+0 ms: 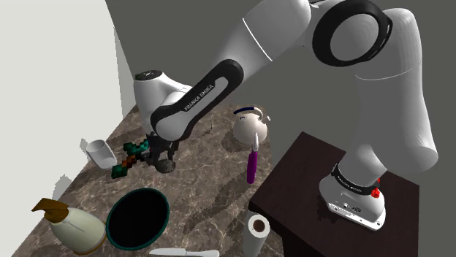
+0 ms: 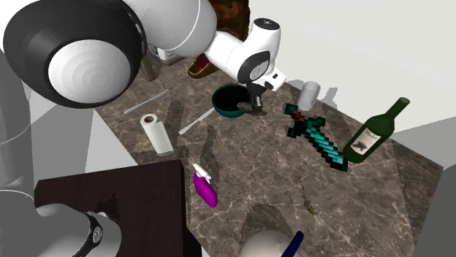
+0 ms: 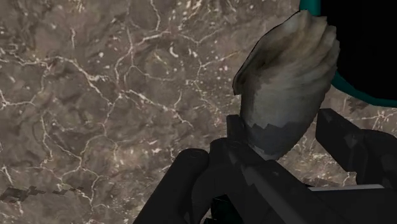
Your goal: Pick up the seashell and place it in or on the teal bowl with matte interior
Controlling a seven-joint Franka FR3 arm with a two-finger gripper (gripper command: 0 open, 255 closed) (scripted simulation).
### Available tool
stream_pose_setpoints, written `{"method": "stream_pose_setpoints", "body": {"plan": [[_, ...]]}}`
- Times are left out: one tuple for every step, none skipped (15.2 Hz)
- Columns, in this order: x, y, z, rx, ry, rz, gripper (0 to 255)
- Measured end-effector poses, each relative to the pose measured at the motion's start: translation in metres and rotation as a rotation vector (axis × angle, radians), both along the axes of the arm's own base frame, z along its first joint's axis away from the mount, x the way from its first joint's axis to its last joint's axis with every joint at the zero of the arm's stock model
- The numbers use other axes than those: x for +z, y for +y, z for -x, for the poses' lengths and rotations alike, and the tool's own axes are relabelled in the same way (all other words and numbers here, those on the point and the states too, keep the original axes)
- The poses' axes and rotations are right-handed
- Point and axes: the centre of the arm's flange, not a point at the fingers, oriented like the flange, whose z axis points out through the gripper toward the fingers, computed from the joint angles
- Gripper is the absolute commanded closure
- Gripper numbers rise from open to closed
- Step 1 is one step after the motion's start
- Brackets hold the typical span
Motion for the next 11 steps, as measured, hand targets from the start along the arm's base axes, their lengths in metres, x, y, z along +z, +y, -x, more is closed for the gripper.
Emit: {"method": "stream_pose_setpoints", "body": {"plan": [[0.006, 0.000, 0.000, 0.000, 0.000, 0.000, 255], [0.010, 0.000, 0.000, 0.000, 0.000, 0.000, 255], [0.012, 0.006, 0.002, 0.000, 0.000, 0.000, 255], [0.012, 0.014, 0.006, 0.000, 0.000, 0.000, 255], [0.012, 0.024, 0.011, 0.001, 0.000, 0.000, 255], [0.013, 0.036, 0.016, 0.001, 0.000, 0.000, 255], [0.013, 0.049, 0.020, 0.001, 0.001, 0.000, 255], [0.015, 0.061, 0.023, 0.001, 0.001, 0.000, 255], [0.017, 0.074, 0.030, 0.001, 0.000, 0.000, 255], [0.017, 0.087, 0.035, 0.001, 0.001, 0.000, 255], [0.016, 0.101, 0.037, 0.001, 0.001, 0.000, 255]]}}
